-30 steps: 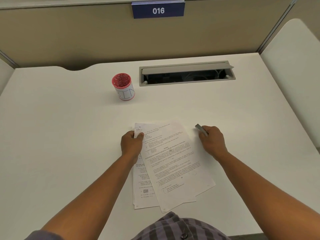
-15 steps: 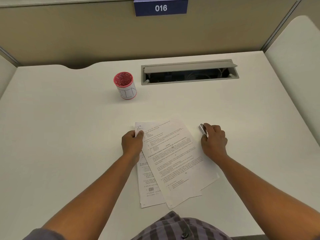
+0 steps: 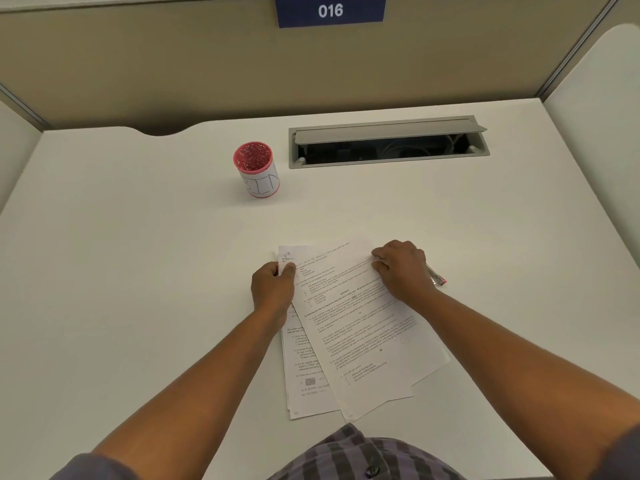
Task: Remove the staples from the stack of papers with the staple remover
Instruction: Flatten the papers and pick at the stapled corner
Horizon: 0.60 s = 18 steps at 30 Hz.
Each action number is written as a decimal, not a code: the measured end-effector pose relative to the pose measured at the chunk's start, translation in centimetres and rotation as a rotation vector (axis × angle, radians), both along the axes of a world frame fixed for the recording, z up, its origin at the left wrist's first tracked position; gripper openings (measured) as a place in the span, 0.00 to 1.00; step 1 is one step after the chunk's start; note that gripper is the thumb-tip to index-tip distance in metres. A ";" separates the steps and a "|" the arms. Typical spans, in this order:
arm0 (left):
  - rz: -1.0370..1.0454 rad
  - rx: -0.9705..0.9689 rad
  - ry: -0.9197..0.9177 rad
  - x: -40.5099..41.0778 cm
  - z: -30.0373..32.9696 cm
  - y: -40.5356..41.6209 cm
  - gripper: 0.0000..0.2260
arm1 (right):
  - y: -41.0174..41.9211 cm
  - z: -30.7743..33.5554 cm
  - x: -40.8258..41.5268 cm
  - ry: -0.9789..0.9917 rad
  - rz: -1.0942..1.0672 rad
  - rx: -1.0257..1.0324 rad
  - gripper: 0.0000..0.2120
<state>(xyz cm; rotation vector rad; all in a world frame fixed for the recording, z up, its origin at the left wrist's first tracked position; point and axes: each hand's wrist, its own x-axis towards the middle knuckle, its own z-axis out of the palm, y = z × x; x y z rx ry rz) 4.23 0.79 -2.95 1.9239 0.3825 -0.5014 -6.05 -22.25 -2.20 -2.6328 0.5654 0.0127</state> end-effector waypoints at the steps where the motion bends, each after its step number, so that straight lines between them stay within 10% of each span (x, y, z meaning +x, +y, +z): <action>1: -0.004 0.003 0.001 0.0 -0.1 0.0 0.14 | -0.1 0.0 0.3 0.027 0.022 -0.031 0.07; 18: -0.010 0.026 -0.015 -0.2 0.2 0.1 0.15 | -0.4 -0.1 2.0 0.136 0.250 -0.327 0.09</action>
